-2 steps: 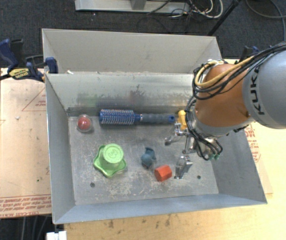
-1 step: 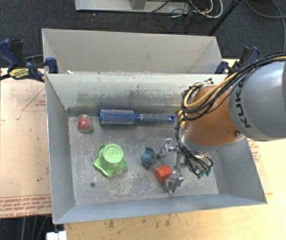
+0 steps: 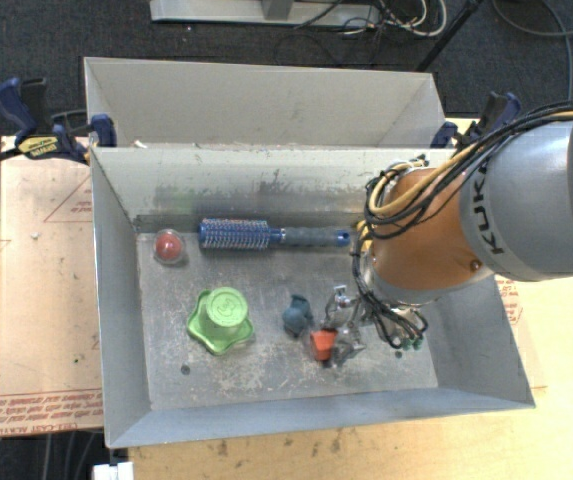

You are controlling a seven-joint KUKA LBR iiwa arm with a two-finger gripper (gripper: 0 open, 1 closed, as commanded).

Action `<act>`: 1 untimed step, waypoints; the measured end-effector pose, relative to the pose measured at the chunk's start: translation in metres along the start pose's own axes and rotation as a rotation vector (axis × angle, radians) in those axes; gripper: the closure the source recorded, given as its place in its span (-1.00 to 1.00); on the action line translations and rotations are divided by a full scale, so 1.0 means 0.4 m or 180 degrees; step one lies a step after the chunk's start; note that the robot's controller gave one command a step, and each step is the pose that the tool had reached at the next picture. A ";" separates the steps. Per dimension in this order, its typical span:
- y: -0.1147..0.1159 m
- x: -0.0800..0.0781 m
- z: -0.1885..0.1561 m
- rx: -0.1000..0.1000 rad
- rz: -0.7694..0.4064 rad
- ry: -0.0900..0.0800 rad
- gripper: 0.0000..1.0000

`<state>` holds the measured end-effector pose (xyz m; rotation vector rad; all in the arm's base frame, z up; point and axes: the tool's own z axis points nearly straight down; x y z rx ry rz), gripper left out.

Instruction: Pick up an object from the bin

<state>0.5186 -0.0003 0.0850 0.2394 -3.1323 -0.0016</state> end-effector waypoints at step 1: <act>0.007 -0.046 -0.369 0.0008 -0.0319 -0.0038 1.00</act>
Offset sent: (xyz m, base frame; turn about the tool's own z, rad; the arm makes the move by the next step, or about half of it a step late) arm 0.0153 0.0044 0.1430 -0.1014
